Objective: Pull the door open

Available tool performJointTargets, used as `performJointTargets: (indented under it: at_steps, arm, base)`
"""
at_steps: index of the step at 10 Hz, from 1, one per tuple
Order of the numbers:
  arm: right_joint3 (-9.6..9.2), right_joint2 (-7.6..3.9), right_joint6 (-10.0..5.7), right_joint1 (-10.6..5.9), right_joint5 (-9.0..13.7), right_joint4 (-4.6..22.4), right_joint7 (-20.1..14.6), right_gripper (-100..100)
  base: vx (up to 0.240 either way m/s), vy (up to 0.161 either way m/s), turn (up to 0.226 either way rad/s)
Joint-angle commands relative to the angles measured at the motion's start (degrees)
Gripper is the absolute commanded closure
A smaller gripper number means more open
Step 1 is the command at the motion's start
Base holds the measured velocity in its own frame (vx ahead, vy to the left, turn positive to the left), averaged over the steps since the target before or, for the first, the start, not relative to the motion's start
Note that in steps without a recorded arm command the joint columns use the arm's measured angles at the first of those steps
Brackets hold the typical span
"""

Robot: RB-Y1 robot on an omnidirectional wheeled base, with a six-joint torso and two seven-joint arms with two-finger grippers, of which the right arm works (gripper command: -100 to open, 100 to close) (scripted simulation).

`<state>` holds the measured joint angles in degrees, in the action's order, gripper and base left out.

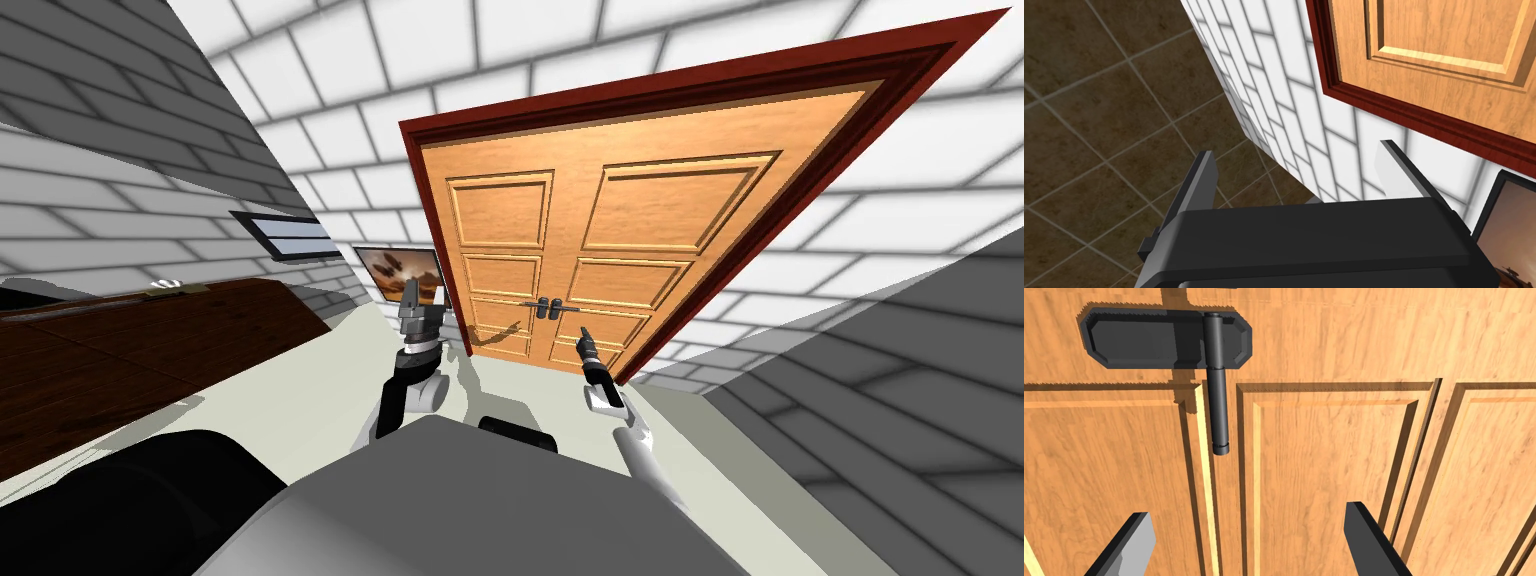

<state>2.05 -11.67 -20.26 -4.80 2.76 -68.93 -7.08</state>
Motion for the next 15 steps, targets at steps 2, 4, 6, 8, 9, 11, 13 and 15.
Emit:
performJointTargets:
  at_steps: [2,4,6,8,9,11,13,15]
  arm:
    - [0.21,-0.61,0.07,-2.13,0.1,3.6,-1.1,-100]
    - [0.31,-0.86,0.08,-3.1,0.1,5.2,-1.5,-100]
    - [0.4,-1.09,0.09,-4.05,0.1,6.8,-2.0,-100]
    - [0.55,-1.43,0.1,-5.45,0.1,9.1,-2.7,-100]
    - [0.61,-1.59,0.11,-6.09,0.2,10.2,-3.0,-100]
    - [1.72,-3.46,-0.53,-4.81,0.8,10.6,-3.7,-100]
    - [2.99,-5.82,-1.26,-3.69,1.6,11.6,-4.8,-100]
    - [3.98,-7.76,-1.91,-2.79,2.3,12.4,-5.8,-100]
  base:
    - [0.114,-0.018,0.079]
    - [0.097,-0.033,0.045]
    - [0.067,-0.012,0.035]
    - [0.091,-0.026,0.063]
    - [0.101,-0.033,0.051]
    - [0.048,0.006,0.042]
    - [0.087,0.038,0.072]
    - [0.089,0.024,0.068]
